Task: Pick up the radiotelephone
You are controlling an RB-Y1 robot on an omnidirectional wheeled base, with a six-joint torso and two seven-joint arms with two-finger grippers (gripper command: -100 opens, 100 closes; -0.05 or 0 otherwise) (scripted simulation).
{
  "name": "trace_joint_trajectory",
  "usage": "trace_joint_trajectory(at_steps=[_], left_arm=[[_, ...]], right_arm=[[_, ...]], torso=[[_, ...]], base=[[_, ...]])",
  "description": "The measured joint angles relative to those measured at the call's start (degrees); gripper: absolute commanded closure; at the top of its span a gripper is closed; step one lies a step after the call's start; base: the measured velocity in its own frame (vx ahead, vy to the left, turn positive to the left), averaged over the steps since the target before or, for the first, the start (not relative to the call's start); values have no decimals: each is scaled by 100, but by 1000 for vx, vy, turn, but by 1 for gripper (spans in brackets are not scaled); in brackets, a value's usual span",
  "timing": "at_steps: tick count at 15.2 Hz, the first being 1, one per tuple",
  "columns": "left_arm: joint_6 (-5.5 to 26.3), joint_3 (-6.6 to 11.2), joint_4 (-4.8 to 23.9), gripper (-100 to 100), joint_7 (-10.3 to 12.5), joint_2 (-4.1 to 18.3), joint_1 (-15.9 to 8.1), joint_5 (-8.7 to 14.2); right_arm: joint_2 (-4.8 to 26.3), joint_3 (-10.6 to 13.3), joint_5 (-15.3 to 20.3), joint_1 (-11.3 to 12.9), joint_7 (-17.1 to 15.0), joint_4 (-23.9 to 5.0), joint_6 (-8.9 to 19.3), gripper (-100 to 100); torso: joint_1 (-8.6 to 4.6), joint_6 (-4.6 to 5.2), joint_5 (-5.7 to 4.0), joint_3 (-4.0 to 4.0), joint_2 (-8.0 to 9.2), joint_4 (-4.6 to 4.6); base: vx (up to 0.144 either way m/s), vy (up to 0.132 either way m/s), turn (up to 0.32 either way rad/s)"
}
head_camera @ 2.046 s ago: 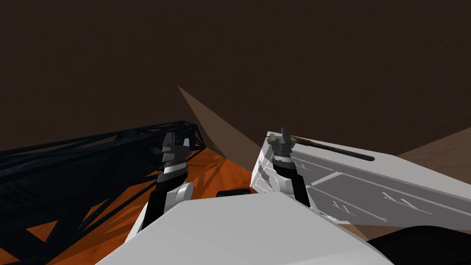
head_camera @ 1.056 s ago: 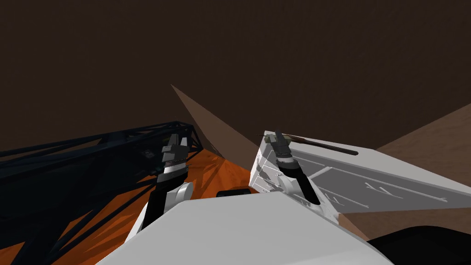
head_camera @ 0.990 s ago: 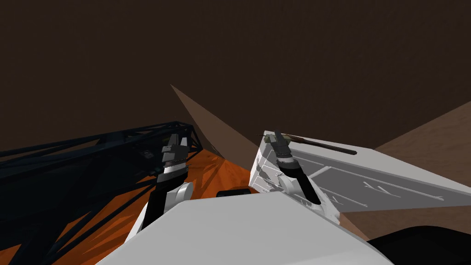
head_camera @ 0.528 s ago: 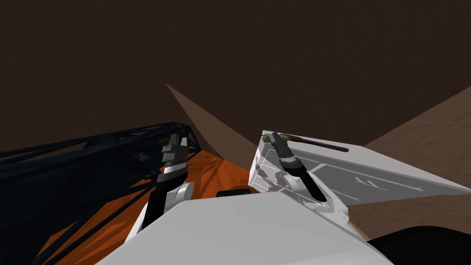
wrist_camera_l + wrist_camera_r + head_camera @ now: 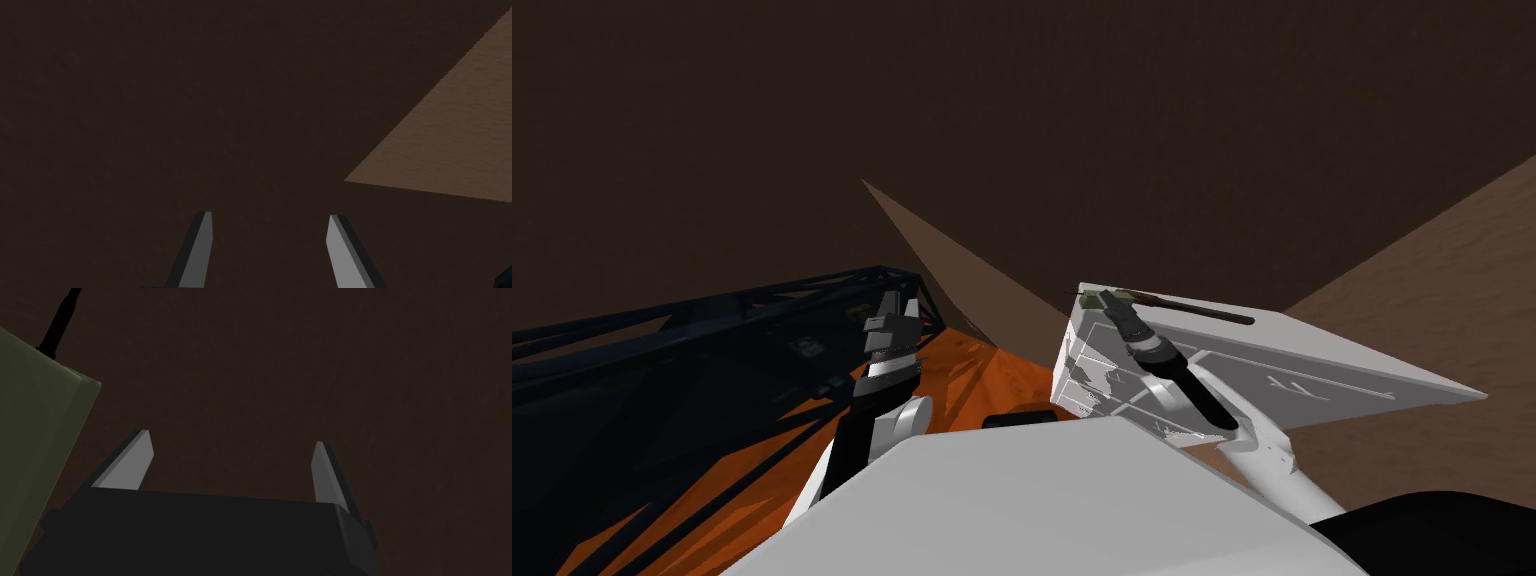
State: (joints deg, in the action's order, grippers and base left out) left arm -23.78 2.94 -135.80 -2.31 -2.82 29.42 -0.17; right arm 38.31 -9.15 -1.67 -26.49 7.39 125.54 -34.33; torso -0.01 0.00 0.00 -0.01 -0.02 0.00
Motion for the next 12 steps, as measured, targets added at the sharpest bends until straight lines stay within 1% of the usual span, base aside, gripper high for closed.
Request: trace_joint_trajectory(at_steps=[5,12], left_arm=[[0,0,0,0,0,0,0,0],[0,0,0,0,0,0,0,0]], right_arm=[[604,-118,75,-2,-37,-157,-152,-100],[1494,-343,210,-13,-113,-476,-445,-100]], torso=[[0,-1,0,0,0,0],[0,0,0,-1,-1,0]], base=[[4,2,-61],[5,2,-55]])
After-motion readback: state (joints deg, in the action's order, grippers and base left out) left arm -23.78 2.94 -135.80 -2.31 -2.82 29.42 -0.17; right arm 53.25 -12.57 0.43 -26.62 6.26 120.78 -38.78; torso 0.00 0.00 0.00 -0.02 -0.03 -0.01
